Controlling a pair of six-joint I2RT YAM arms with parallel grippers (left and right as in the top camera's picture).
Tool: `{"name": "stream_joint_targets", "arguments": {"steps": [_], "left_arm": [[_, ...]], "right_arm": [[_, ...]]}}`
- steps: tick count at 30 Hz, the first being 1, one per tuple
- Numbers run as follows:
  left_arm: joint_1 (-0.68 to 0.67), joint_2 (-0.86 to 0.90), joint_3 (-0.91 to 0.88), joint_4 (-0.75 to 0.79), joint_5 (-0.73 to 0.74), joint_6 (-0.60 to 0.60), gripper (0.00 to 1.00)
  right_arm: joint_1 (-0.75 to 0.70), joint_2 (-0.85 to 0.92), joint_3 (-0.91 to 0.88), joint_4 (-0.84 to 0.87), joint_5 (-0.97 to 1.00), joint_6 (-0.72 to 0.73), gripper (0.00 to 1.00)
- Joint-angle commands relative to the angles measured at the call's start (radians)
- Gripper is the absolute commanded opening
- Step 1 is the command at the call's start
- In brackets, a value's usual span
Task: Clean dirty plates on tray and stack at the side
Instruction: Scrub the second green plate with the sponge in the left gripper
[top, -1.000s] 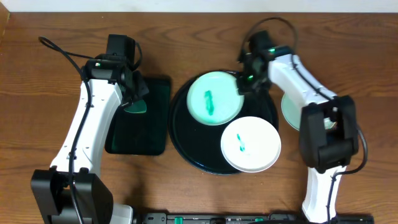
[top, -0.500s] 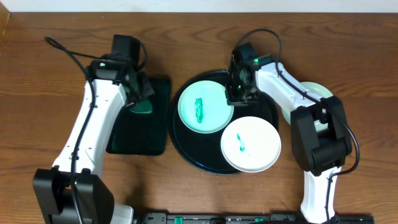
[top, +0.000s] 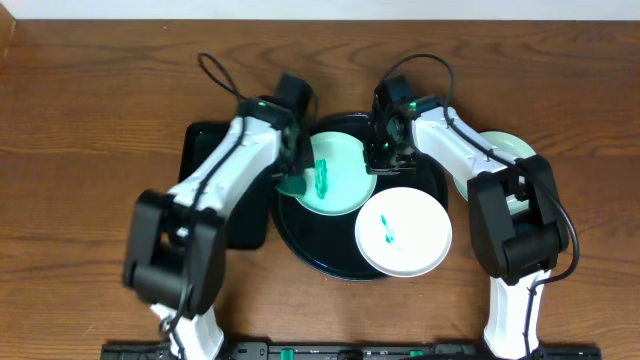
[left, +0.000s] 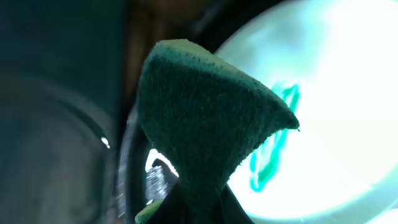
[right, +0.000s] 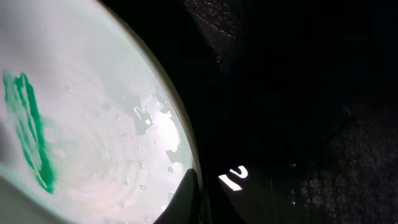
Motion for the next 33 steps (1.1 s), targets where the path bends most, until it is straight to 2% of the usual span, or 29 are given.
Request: {"name": "stream_joint_targets", "arguments": {"steps": [1, 6, 14, 18, 21, 28, 31, 33], "left_arm": [[-0.026, 0.051, -0.007, 0.019, 0.057, -0.004, 0.07], [-0.076, 0.102, -0.007, 0.056, 0.100, -0.005, 0.07], [-0.145, 0.143, -0.008, 0.116, 0.102, -0.092, 0.07], [-0.165, 0.143, -0.008, 0.164, 0.186, -0.040, 0.07], [-0.152, 0.143, -0.008, 0.194, 0.176, -0.039, 0.08], [-0.065, 0.143, -0.008, 0.267, 0.028, -0.040, 0.07], [-0.034, 0.143, -0.008, 0.206, -0.111, -0.105, 0.08], [-0.020, 0.143, -0.008, 0.144, -0.149, -0.149, 0.07]], "right_arm": [[0.004, 0.002, -0.029, 0.001, 0.015, -0.002, 0.01], [0.002, 0.002, -0.029, 0.000, 0.015, -0.003, 0.01], [0.002, 0.002, -0.029, -0.001, 0.015, -0.003, 0.01], [0.002, 0.002, -0.029, -0.004, 0.015, -0.006, 0.01], [0.002, 0.002, -0.029, -0.004, 0.015, -0.007, 0.01], [0.002, 0.003, -0.029, -0.003, 0.015, -0.018, 0.01], [0.002, 0.006, -0.029, -0.003, 0.016, -0.018, 0.01], [0.002, 0.010, -0.029, -0.003, 0.015, -0.018, 0.01]]}}
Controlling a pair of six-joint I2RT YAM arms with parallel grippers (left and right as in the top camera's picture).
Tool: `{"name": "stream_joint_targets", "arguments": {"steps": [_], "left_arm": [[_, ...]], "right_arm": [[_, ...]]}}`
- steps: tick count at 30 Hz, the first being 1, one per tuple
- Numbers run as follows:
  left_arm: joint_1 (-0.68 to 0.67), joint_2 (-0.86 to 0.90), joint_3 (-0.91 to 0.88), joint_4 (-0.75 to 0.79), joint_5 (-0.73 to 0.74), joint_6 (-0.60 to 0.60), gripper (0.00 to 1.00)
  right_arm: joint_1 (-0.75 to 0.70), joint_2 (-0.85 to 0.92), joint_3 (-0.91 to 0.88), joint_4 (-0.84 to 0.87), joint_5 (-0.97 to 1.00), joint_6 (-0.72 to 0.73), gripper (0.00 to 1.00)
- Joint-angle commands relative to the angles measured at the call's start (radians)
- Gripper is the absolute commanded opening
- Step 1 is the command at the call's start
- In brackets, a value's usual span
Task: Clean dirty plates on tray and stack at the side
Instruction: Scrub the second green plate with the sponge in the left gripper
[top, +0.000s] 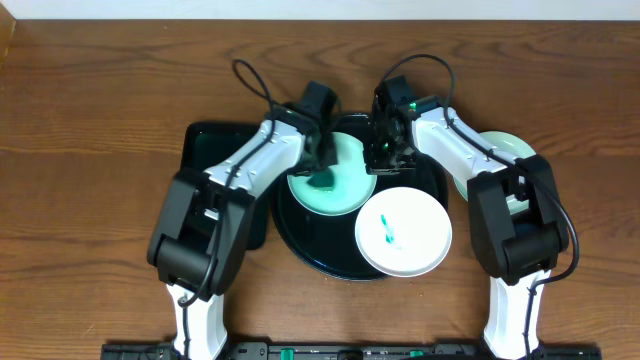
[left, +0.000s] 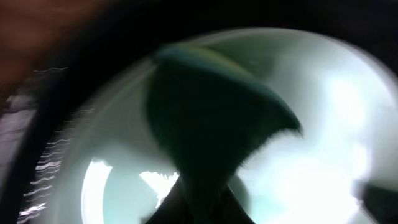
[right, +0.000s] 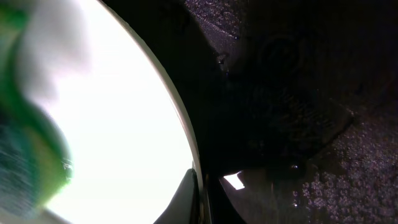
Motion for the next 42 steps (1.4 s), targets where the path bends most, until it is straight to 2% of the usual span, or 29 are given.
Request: {"name": "stream_joint_targets", "arguments": {"steps": [1, 3, 4, 7, 12, 16, 20, 25, 28, 30, 31, 36, 38, 40, 42], "left_arm": [[0.039, 0.020, -0.008, -0.088, -0.166, -0.066, 0.07], [0.037, 0.020, -0.008, -0.140, -0.092, -0.048, 0.07], [0.027, 0.021, -0.009, -0.149, 0.040, 0.021, 0.07], [-0.006, 0.021, -0.011, -0.140, 0.214, 0.084, 0.07], [-0.064, 0.021, -0.011, -0.077, 0.259, 0.093, 0.07], [-0.066, 0.020, -0.011, -0.012, 0.178, 0.032, 0.07], [-0.038, 0.020, -0.010, 0.011, -0.079, -0.083, 0.07], [-0.032, 0.020, -0.003, -0.057, -0.279, -0.129, 0.07], [-0.032, 0.020, 0.001, -0.101, -0.303, -0.145, 0.07], [-0.034, 0.020, 0.001, -0.125, -0.262, -0.141, 0.07], [-0.035, 0.020, 0.001, -0.132, -0.198, -0.108, 0.07], [-0.035, 0.020, 0.001, -0.089, 0.243, 0.129, 0.07], [-0.035, 0.020, 0.001, -0.046, 0.375, 0.200, 0.07], [-0.035, 0.020, 0.001, -0.002, 0.431, 0.219, 0.07], [-0.033, 0.020, 0.001, 0.041, 0.418, 0.216, 0.08]], "right_arm": [[0.002, 0.015, -0.026, -0.006, 0.018, -0.017, 0.01], [0.002, 0.021, -0.026, -0.001, 0.017, -0.017, 0.01], [0.002, 0.022, -0.026, -0.001, 0.014, -0.017, 0.01], [0.002, 0.021, -0.026, -0.001, 0.013, -0.016, 0.01], [0.001, 0.021, -0.026, -0.011, -0.023, -0.017, 0.01], [0.002, 0.022, -0.026, -0.016, -0.028, -0.017, 0.01], [0.003, 0.022, -0.027, -0.014, -0.027, -0.016, 0.01], [0.002, 0.022, -0.034, -0.008, -0.027, -0.016, 0.01], [0.002, 0.022, -0.037, -0.003, -0.028, -0.011, 0.01], [0.002, 0.022, -0.037, -0.001, -0.028, -0.011, 0.01], [0.002, 0.022, -0.037, -0.001, -0.028, -0.011, 0.01], [0.002, 0.022, -0.037, -0.001, -0.028, -0.012, 0.01], [0.002, 0.022, -0.037, -0.001, -0.028, -0.012, 0.01], [0.002, 0.022, -0.037, -0.002, -0.028, -0.012, 0.01], [0.002, 0.022, -0.037, -0.002, -0.028, -0.012, 0.01]]}}
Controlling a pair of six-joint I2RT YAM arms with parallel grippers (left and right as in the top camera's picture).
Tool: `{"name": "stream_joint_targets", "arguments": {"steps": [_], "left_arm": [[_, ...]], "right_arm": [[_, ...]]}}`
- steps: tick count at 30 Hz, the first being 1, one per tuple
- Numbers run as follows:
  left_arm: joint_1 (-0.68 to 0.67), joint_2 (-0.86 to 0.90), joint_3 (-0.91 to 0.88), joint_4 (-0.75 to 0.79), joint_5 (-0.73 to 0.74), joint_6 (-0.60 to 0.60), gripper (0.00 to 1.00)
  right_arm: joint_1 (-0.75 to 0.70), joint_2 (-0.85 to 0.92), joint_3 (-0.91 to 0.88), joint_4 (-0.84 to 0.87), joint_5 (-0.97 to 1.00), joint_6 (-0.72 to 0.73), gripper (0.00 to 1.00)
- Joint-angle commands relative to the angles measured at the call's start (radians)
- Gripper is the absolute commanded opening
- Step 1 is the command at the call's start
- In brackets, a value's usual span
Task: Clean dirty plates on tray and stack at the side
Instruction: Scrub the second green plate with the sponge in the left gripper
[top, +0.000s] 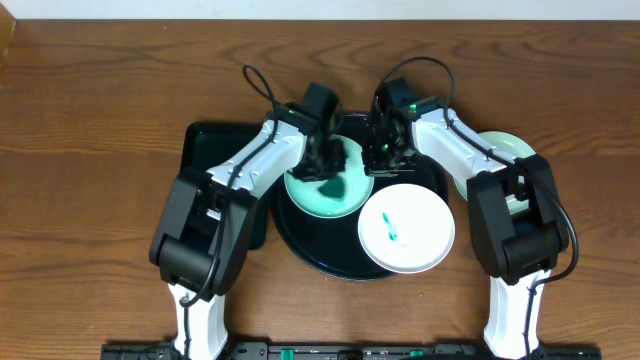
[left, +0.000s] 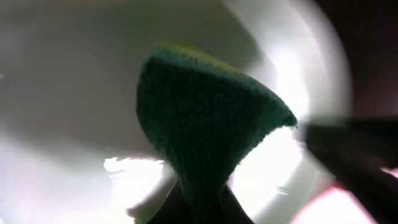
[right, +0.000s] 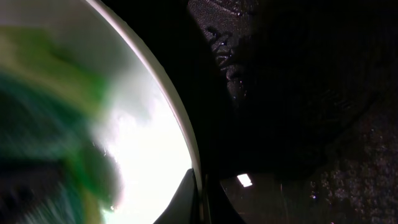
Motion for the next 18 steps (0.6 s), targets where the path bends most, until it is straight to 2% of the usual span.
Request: {"name": "stream_joint_targets", "arguments": {"steps": [1, 3, 7, 9, 10, 11, 13, 18], "left_arm": [[-0.006, 0.018, -0.006, 0.053, 0.150, 0.093, 0.07], [0.001, 0.018, -0.006, 0.086, 0.051, 0.063, 0.07], [0.010, 0.018, -0.006, 0.064, -0.280, -0.054, 0.07], [0.011, 0.018, -0.005, -0.021, -0.497, -0.205, 0.07], [0.011, 0.018, -0.005, -0.060, -0.541, -0.257, 0.07], [0.011, 0.018, -0.005, -0.117, -0.550, -0.300, 0.07], [0.008, 0.018, -0.005, -0.167, -0.495, -0.304, 0.07], [0.000, 0.018, -0.005, -0.176, -0.035, -0.121, 0.07]], "right_arm": [[0.004, 0.021, -0.026, -0.013, 0.021, -0.009, 0.01], [0.004, 0.021, -0.026, -0.015, 0.021, -0.009, 0.01], [0.004, 0.021, -0.026, -0.016, 0.021, -0.009, 0.01], [0.004, 0.021, -0.026, -0.016, 0.021, -0.009, 0.01], [0.004, 0.021, -0.026, -0.016, 0.021, -0.009, 0.01], [0.004, 0.021, -0.026, -0.015, 0.021, -0.009, 0.01], [0.004, 0.021, -0.026, -0.014, 0.021, -0.009, 0.01], [0.004, 0.021, -0.026, -0.012, 0.021, -0.009, 0.01]]}}
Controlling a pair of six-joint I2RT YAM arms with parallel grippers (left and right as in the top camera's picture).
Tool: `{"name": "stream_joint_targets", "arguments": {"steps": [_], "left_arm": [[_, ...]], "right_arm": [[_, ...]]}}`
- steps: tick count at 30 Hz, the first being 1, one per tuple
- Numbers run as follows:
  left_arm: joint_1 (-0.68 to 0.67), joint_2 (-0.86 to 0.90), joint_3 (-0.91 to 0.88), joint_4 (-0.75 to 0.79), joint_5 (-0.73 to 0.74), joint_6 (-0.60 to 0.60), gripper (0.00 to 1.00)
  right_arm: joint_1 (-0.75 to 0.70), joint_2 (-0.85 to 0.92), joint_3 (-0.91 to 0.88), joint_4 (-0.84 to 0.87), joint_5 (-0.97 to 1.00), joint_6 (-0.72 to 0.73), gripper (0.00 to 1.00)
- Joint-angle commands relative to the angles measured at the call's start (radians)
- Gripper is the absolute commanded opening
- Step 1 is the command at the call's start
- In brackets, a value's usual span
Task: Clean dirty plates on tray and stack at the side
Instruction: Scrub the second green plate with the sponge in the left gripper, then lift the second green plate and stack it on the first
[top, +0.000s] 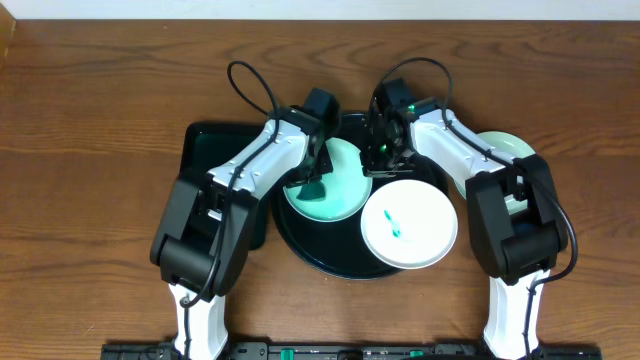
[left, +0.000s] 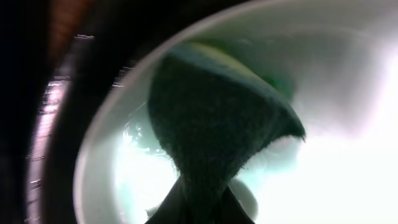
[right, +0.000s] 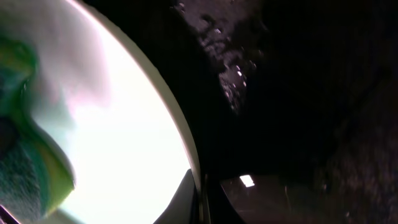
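Note:
On the round black tray (top: 315, 245) lies a pale green plate (top: 335, 190), its surface wet and without a clear mark. My left gripper (top: 311, 172) is shut on a dark green sponge (left: 217, 118) pressed onto the plate's left part. My right gripper (top: 380, 152) is shut on that plate's right rim (right: 180, 137). A white plate (top: 410, 225) with a small green smear lies at the tray's front right.
A black rectangular tray (top: 215, 150) lies left of the round one, under my left arm. Another pale green plate (top: 505, 150) sits on the wooden table at the right, behind my right arm.
The sponge in my left gripper has shifted from the middle right of the green plate to its left part. My right gripper still holds the rim. The white plate sits slightly further right.
First the sponge hung at the green plate's left edge, a green streak across the plate, the right gripper on its rim. Then the sponge lay on the plate and the streak was covered. It stood further right, and now at the left, with no streak showing.

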Motion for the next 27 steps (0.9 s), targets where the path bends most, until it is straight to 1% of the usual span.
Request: {"name": "stream_joint_targets", "arguments": {"steps": [1, 2, 3, 6, 8, 9, 11, 12, 13, 17, 19, 20, 21, 25, 27], "left_arm": [[0.002, 0.015, -0.016, -0.002, 0.321, 0.144, 0.08], [0.002, 0.015, -0.016, 0.025, 0.427, 0.236, 0.07], [0.002, 0.015, -0.016, 0.035, 0.451, 0.269, 0.07], [0.005, 0.015, -0.016, 0.069, 0.449, 0.313, 0.07], [0.009, 0.015, -0.016, 0.103, 0.398, 0.314, 0.07], [0.011, 0.015, -0.016, 0.128, 0.269, 0.295, 0.07], [0.011, 0.015, -0.016, 0.132, 0.052, 0.230, 0.07], [0.011, 0.015, -0.016, 0.109, -0.140, 0.145, 0.07], [0.012, 0.015, -0.014, 0.095, -0.192, 0.110, 0.07], [0.019, 0.002, 0.029, -0.016, -0.207, 0.096, 0.07], [0.019, -0.017, 0.089, -0.132, -0.207, 0.096, 0.07], [0.022, -0.039, 0.148, -0.224, -0.208, 0.097, 0.07], [0.025, -0.055, 0.179, -0.263, -0.207, 0.097, 0.08], [0.048, -0.132, 0.277, -0.359, -0.170, 0.112, 0.07], [0.081, -0.200, 0.304, -0.416, -0.141, 0.157, 0.07]], "right_arm": [[0.000, 0.021, -0.023, -0.016, 0.035, -0.008, 0.01], [0.000, 0.021, -0.023, -0.016, 0.035, -0.008, 0.01], [0.000, 0.021, -0.023, -0.016, 0.035, -0.008, 0.01], [0.000, 0.021, -0.023, -0.016, 0.035, -0.008, 0.01], [0.000, 0.021, -0.023, -0.016, 0.035, -0.008, 0.01], [0.000, 0.021, -0.023, -0.016, 0.035, -0.008, 0.01], [0.000, 0.021, -0.023, -0.013, 0.031, -0.008, 0.01], [0.000, 0.021, -0.023, -0.012, 0.031, -0.008, 0.01], [0.000, 0.021, -0.023, -0.012, 0.032, -0.008, 0.01], [0.000, 0.021, -0.023, -0.013, 0.032, -0.008, 0.01], [0.001, 0.021, -0.023, -0.013, 0.033, -0.008, 0.01], [0.001, 0.021, -0.023, -0.013, 0.040, -0.008, 0.01], [0.001, 0.021, -0.023, -0.013, 0.041, -0.008, 0.01], [0.001, 0.021, -0.023, -0.014, 0.041, -0.008, 0.01], [0.001, 0.021, -0.021, -0.021, 0.044, -0.008, 0.01]]}}
